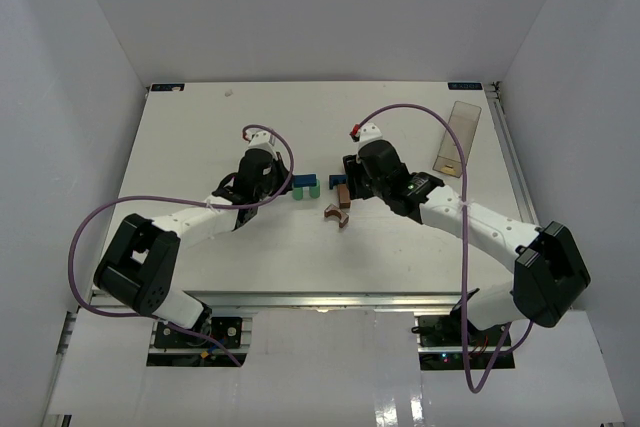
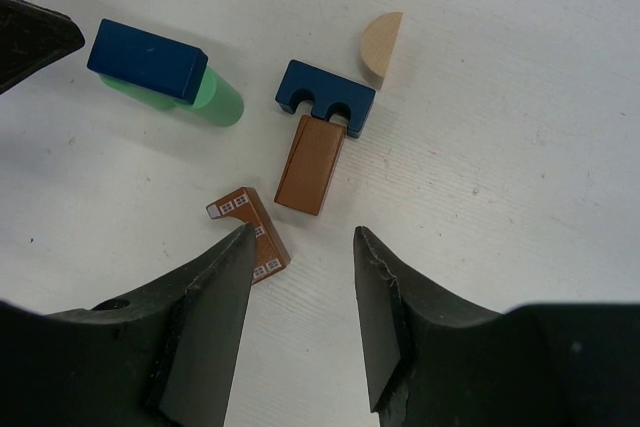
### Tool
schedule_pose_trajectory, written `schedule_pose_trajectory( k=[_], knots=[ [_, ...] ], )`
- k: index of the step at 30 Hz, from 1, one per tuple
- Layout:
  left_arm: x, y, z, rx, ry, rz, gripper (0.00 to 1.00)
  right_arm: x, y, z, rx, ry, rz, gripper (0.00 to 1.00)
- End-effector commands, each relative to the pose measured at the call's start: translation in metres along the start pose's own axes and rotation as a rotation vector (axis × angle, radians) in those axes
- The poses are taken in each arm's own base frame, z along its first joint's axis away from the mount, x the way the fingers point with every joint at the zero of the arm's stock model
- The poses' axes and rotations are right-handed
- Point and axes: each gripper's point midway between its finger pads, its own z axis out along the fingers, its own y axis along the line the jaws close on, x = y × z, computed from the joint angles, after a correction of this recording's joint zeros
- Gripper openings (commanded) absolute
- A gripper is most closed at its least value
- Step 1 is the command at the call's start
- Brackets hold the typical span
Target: Build the wood block tower
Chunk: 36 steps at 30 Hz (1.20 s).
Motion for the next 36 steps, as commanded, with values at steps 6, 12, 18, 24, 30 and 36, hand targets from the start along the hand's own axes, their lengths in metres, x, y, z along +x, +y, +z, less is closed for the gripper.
schedule_pose_trajectory(
  k=[6,12,18,24,30,36],
  knots=[
    [-0.027,0.003,-0.012,-0.039,-0.084,-0.007,0.0,-0.025,-0.016,0.016,0.087,-0.077,-0.017,0.52],
    [-0.053,-0.002,-0.053,0.001,-0.225,-0.034,0.14,-0.025,-0.018,0.077,0.042,0.03,0.047,0.51],
    [-0.058,0.0,-0.078,0.027,-0.32,-0.047,0.67,0.012,-0.013,0.087,0.02,0.136,0.042,0.51],
    [-0.056,-0.005,-0.082,0.039,-0.315,-0.052,0.87,0.042,0.016,0.043,-0.156,0.128,0.004,0.49],
    [-0.047,-0.017,-0.083,0.102,-0.263,-0.044,0.91,0.067,0.051,0.018,-0.374,0.158,-0.062,0.58],
    [-0.029,-0.038,-0.095,0.221,-0.158,-0.037,0.93,0.087,0.058,0.031,-0.406,0.232,-0.091,0.57]
  ],
)
